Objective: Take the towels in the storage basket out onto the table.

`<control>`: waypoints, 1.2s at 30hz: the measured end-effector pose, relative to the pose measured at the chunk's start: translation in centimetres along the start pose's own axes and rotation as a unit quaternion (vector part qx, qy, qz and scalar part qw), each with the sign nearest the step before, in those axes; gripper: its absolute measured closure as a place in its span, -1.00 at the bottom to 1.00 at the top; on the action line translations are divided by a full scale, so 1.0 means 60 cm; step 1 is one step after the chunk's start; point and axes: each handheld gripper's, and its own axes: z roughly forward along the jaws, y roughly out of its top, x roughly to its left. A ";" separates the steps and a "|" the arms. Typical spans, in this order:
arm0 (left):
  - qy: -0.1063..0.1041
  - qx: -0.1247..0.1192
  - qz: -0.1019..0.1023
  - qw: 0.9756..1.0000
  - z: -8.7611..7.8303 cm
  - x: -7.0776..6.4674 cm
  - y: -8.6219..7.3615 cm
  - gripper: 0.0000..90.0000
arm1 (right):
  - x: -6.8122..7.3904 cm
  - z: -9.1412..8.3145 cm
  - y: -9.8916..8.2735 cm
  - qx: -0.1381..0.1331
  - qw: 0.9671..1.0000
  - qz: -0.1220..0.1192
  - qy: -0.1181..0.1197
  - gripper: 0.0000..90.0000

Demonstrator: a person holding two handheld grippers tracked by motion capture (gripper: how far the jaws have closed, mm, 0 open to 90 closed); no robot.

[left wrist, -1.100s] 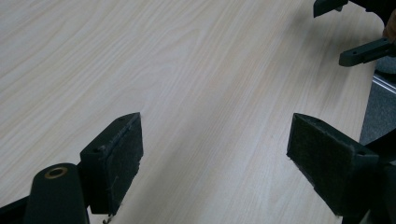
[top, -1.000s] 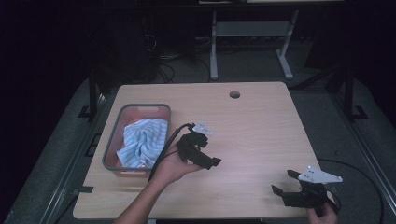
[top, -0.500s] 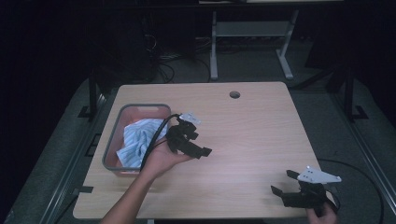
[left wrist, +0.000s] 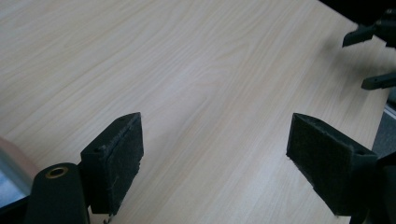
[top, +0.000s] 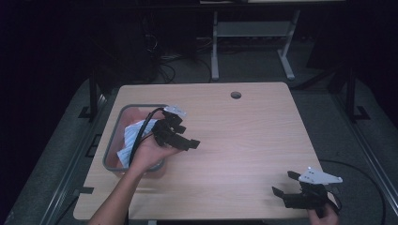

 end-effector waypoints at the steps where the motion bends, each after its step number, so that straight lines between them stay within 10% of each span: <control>1: 0.001 -0.005 -0.006 1.000 -0.003 0.002 -0.001 -0.58 | 0.000 0.000 0.000 -0.001 1.000 -0.001 0.000 -0.70; 36: 0.077 -0.013 -0.096 0.992 -0.098 0.114 -0.070 -0.58 | 0.003 0.004 0.003 0.009 1.000 -0.005 0.002 -0.69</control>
